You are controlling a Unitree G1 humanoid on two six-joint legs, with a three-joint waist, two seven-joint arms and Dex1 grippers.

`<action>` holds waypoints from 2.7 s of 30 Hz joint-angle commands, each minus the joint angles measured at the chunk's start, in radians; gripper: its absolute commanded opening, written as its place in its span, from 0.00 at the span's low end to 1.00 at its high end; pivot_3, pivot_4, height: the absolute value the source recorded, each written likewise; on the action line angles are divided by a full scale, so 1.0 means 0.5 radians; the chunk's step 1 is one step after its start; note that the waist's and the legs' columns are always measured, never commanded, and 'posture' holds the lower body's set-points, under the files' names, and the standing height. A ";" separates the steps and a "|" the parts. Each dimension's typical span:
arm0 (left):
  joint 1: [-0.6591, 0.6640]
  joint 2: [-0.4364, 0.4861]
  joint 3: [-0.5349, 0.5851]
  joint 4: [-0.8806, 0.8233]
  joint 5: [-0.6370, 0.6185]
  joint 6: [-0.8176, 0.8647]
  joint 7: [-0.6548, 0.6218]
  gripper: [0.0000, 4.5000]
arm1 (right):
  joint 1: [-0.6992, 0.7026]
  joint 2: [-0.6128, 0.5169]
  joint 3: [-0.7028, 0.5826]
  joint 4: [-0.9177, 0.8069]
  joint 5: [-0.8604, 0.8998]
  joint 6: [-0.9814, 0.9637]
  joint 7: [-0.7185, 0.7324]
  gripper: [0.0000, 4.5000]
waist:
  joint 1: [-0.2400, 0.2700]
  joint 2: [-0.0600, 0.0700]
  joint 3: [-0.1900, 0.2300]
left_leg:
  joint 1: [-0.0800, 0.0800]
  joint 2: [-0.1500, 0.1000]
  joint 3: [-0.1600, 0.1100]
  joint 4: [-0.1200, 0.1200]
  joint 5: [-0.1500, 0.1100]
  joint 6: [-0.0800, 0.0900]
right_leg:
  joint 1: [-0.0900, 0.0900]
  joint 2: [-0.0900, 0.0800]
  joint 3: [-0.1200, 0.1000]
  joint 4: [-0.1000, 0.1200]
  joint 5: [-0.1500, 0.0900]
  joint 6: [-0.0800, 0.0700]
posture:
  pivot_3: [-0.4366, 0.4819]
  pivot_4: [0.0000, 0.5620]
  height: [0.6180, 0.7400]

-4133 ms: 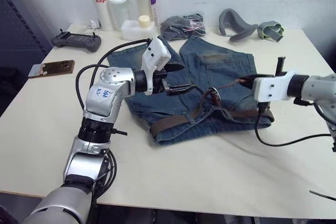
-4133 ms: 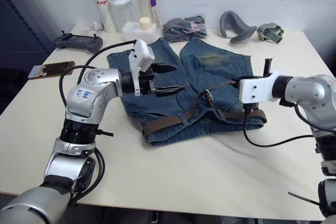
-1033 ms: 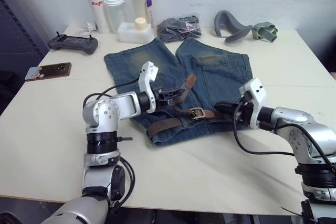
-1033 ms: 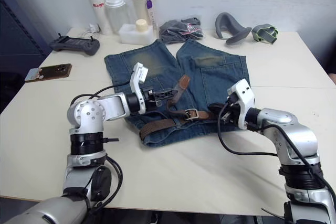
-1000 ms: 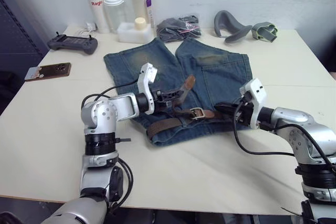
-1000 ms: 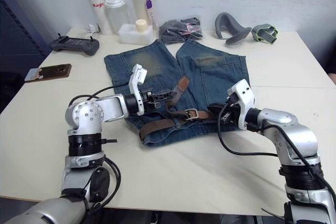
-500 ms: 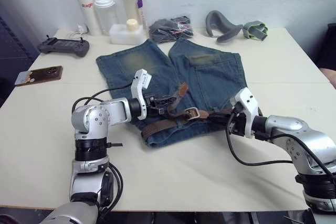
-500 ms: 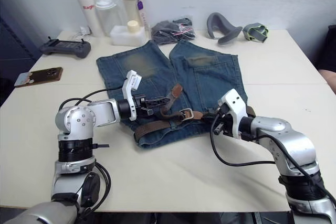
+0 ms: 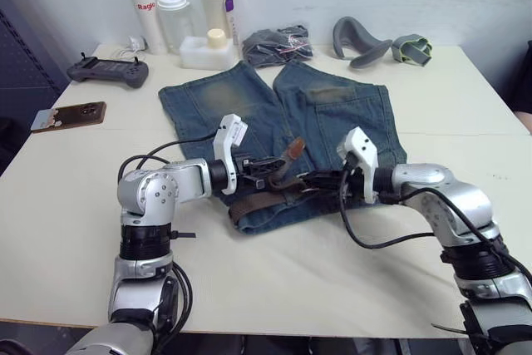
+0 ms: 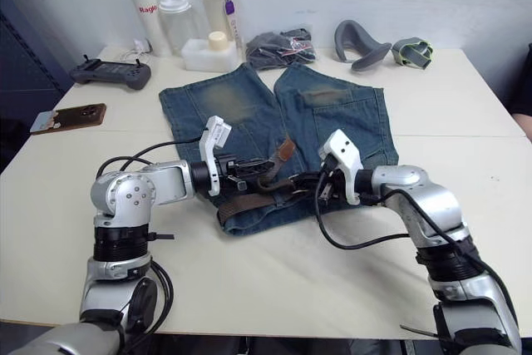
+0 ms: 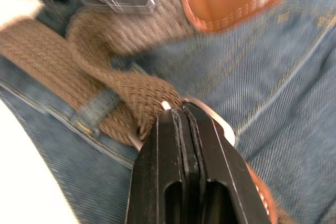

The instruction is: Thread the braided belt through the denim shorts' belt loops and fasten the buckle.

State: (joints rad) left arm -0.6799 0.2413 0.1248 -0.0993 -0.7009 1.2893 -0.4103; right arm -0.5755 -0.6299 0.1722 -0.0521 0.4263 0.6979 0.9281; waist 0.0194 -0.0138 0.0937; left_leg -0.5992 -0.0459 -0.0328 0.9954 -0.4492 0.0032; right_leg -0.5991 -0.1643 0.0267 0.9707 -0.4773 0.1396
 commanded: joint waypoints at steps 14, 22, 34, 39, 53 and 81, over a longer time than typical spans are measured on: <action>-0.232 0.029 -0.140 0.182 0.196 -0.568 -0.114 0.00 | -0.002 -0.067 0.174 0.203 -0.231 -0.093 0.247 0.01 | 0.007 0.005 -0.003 | 0.003 -0.005 -0.029 0.001 0.000 -0.001 | 0.024 -0.015 -0.040 -0.009 -0.005 -0.010 | 0.48 0.27 0.09; -0.110 0.032 -0.110 0.156 0.251 -0.661 -0.031 0.00 | -0.086 -0.095 0.138 0.320 -0.194 -0.156 0.453 0.01 | 0.005 0.006 -0.003 | 0.003 -0.007 -0.032 0.001 0.000 -0.001 | 0.025 -0.019 -0.044 -0.008 -0.006 -0.011 | 0.48 0.27 0.09; 0.009 0.000 -0.118 0.022 0.217 -0.603 0.062 0.00 | -0.307 -0.121 0.117 0.482 -0.141 -0.116 0.806 0.01 | 0.002 0.008 -0.002 | 0.001 -0.021 -0.036 -0.003 0.001 0.001 | 0.025 -0.032 -0.050 -0.008 -0.006 -0.011 | 0.48 0.27 0.09; 0.026 -0.005 -0.117 0.001 0.211 -0.586 0.085 0.00 | -0.376 -0.086 0.124 0.593 -0.193 -0.180 0.824 0.01 | 0.002 0.008 -0.001 | 0.001 -0.021 -0.036 -0.003 0.001 0.001 | 0.025 -0.033 -0.051 -0.008 -0.006 -0.011 | 0.48 0.27 0.09; 0.091 -0.022 -0.103 -0.061 0.209 -0.551 0.136 0.00 | -0.461 -0.044 0.189 0.719 -0.270 -0.232 0.948 0.01 | 0.002 0.009 0.000 | 0.000 -0.022 -0.037 -0.004 0.002 0.001 | 0.025 -0.035 -0.053 -0.010 -0.006 -0.012 | 0.48 0.27 0.09; -0.383 -0.023 -0.071 0.425 0.254 -0.808 -0.048 0.00 | -0.245 -0.018 0.801 0.548 -0.900 -0.166 0.861 0.01 | -0.036 0.005 -0.019 | 0.006 -0.022 -0.044 -0.006 0.003 -0.002 | 0.034 -0.036 -0.062 -0.015 -0.006 -0.012 | 0.48 0.27 0.09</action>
State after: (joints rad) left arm -0.8152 0.2169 0.0593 0.1142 -0.5798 0.9437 -0.4127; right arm -0.8143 -0.6317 0.3872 0.1710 0.0657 0.5497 1.3370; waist 0.0013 -0.0113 0.0845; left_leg -0.5963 -0.0568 -0.0552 0.9925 -0.4475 0.0023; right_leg -0.5820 -0.1825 -0.0048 0.9628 -0.4806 0.1335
